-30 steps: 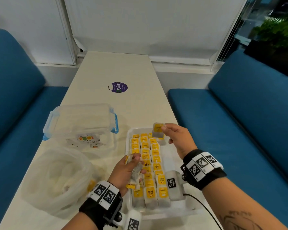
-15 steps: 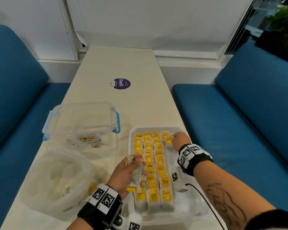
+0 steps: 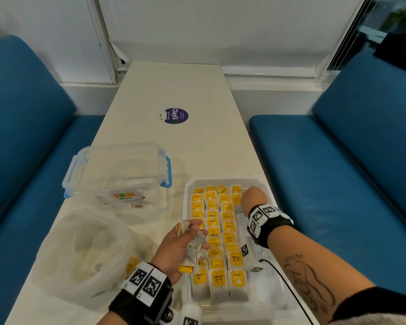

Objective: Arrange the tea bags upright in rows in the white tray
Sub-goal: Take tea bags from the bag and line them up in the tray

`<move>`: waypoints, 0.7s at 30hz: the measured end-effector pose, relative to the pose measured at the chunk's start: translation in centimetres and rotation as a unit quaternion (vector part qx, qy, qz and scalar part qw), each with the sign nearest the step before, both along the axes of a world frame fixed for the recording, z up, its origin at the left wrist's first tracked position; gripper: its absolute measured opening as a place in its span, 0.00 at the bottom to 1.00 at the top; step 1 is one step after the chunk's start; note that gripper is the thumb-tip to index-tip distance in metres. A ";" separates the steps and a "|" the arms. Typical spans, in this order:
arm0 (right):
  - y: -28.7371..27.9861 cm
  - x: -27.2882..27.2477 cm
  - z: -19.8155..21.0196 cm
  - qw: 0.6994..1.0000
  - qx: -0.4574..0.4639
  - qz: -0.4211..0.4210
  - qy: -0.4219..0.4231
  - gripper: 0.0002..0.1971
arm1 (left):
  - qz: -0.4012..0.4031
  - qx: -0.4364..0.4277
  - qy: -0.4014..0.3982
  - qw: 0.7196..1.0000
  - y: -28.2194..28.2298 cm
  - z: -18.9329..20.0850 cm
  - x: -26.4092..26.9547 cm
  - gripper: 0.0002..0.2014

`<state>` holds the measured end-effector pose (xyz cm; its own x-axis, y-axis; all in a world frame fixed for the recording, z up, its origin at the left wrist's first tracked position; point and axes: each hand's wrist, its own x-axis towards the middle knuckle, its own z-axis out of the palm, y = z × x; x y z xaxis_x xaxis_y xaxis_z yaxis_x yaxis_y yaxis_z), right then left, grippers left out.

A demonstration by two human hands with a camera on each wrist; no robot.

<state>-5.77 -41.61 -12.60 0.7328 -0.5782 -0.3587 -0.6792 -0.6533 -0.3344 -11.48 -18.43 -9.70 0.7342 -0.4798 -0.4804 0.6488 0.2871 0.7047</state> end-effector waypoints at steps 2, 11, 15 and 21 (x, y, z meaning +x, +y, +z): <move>0.2 -0.2 0.4 1.000 -0.019 0.017 -0.005 0.15 | 0.004 0.012 0.001 1.000 0.0 0.1 -0.1 0.17; 2.6 -3.8 8.2 0.968 0.168 0.054 -0.179 0.06 | 0.006 -0.036 0.028 0.999 -0.4 1.3 -0.1 0.17; 6.1 -7.0 11.1 0.935 0.248 0.230 -0.107 0.11 | 0.010 -0.059 0.035 0.998 -0.9 1.7 -0.5 0.23; 8.6 -9.4 11.0 0.924 0.262 0.244 -0.131 0.16 | -0.032 -0.024 0.038 0.998 -1.2 2.1 -1.4 0.26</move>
<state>-15.21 -33.00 -1.64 0.9622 0.0475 -0.2680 -0.1959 -0.5625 -0.8032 -12.87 -19.61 -7.61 0.6639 -0.5474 -0.5095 0.7179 0.2758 0.6392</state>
